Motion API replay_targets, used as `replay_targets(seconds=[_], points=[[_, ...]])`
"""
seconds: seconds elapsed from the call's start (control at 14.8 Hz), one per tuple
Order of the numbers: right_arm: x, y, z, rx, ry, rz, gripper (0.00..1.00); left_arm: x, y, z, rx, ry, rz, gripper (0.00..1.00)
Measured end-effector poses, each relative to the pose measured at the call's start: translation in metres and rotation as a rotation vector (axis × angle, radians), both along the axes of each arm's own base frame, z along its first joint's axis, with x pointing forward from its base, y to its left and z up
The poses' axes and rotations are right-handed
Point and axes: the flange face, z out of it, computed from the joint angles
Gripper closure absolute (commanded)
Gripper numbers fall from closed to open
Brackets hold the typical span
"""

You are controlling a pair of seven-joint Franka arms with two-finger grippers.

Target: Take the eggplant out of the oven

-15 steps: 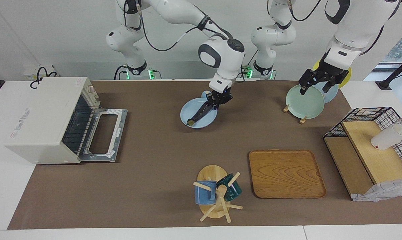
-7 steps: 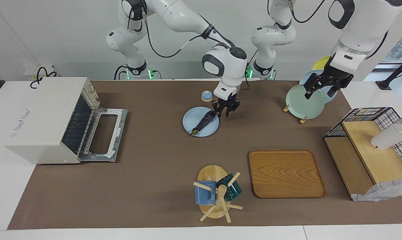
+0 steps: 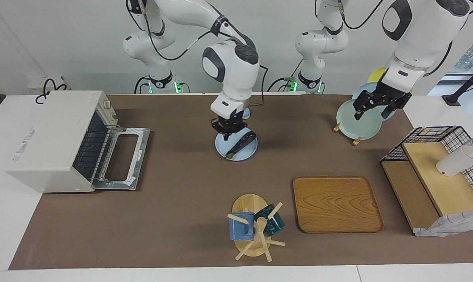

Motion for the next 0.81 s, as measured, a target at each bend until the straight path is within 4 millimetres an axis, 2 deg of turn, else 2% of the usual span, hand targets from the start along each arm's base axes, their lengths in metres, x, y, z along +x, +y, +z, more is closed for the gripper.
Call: replay_targets(seconds=[0.13,0.2,0.47,0.61,0.81], points=[[0.004,-0.051,-0.009,-0.043,0.069,-0.06,1.0,0.005,-0.029,-0.013,-0.003,0.004,-0.052,0.0],[0.006,-0.074,-0.021,-0.059,0.094,-0.079,1.0,0.007,-0.048,-0.021,-0.005,0.009,-0.084,0.0],[0.012,-0.172,-0.089,-0.051,0.099,-0.056,1.0,0.009,-0.133,-0.066,-0.028,0.039,-0.216,0.0],[0.005,-0.206,-0.113,-0.056,0.102,-0.021,1.0,0.005,-0.172,-0.091,-0.032,0.062,-0.276,0.0],[0.003,-0.233,-0.128,-0.043,0.063,0.031,1.0,-0.007,-0.226,-0.124,-0.031,0.084,-0.36,0.0]])
